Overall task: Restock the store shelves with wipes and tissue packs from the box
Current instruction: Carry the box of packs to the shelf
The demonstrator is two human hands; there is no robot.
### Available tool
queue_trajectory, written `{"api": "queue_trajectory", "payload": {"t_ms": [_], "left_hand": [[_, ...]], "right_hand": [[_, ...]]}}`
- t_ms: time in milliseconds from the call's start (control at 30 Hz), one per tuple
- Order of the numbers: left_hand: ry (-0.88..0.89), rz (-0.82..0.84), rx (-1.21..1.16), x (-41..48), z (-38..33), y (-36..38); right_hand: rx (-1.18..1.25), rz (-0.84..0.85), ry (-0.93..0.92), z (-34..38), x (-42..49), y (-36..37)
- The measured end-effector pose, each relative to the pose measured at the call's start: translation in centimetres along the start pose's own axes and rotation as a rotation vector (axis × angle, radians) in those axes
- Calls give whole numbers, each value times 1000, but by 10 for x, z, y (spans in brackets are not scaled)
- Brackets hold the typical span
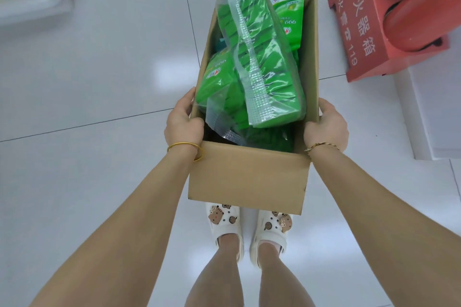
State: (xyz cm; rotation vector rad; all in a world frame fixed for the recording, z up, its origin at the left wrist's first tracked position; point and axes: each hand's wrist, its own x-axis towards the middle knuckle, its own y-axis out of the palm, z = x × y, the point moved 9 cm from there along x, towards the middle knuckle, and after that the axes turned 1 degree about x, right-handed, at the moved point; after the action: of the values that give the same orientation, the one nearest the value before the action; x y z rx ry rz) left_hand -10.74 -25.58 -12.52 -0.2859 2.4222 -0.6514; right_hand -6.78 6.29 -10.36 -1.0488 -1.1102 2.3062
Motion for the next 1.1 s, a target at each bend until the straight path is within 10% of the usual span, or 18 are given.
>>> {"api": "queue_trajectory", "payload": {"t_ms": [1100], "left_hand": [[-372,-347,-381,-50,103,-289]], "right_hand": [[-171,359,-514,267,-169,115]]}}
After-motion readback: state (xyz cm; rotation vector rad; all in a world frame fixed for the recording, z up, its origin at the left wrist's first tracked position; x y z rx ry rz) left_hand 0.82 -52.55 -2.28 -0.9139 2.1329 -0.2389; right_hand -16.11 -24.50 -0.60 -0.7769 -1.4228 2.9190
